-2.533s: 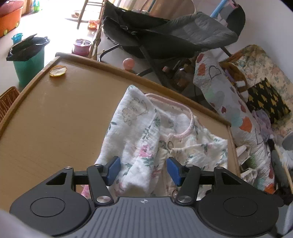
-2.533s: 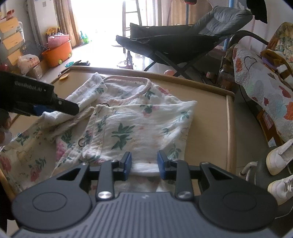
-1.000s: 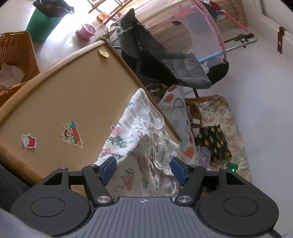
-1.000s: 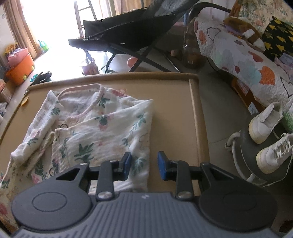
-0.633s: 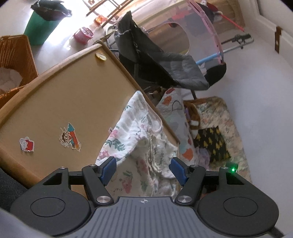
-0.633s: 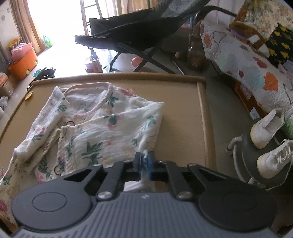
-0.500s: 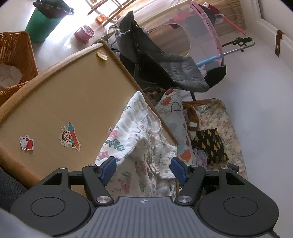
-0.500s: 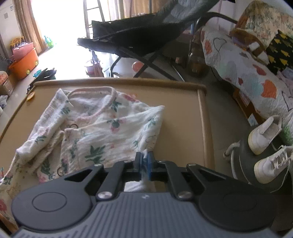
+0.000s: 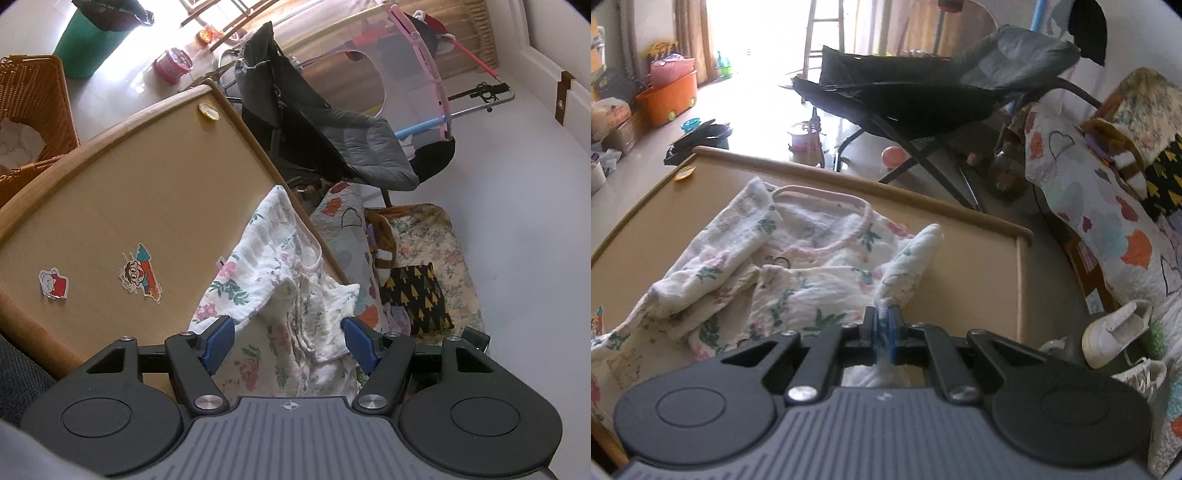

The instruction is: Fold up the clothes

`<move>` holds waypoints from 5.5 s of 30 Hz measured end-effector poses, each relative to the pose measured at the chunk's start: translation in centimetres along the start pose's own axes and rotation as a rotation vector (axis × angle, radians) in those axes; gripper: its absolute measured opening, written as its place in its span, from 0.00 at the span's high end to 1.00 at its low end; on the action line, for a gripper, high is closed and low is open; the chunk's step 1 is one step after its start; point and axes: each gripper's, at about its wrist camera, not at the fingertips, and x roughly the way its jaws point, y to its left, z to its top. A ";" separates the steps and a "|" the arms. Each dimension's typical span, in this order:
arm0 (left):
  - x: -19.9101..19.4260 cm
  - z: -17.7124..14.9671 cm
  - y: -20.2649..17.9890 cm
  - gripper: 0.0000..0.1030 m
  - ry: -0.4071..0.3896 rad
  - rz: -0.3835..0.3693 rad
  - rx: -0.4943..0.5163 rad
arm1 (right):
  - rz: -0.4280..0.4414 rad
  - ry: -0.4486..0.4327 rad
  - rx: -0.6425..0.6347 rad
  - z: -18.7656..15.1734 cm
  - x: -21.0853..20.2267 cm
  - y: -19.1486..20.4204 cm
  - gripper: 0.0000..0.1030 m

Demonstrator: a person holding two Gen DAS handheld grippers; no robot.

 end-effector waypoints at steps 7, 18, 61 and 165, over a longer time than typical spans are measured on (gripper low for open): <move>0.2 0.1 0.2 0.34 0.008 -0.002 -0.006 | 0.036 -0.010 -0.079 0.0 0.2 2.5 0.94; 0.4 0.1 0.0 0.34 0.026 0.009 0.012 | 0.070 0.044 -0.164 -0.5 2.2 5.3 0.94; 0.9 -0.7 -1.5 0.33 0.016 0.140 0.115 | 0.149 -0.040 0.076 -2.1 -4.7 -1.1 0.61; -0.5 -1.8 -2.4 0.33 -0.012 0.219 0.147 | 0.286 0.133 0.069 -9.7 -7.8 2.0 0.72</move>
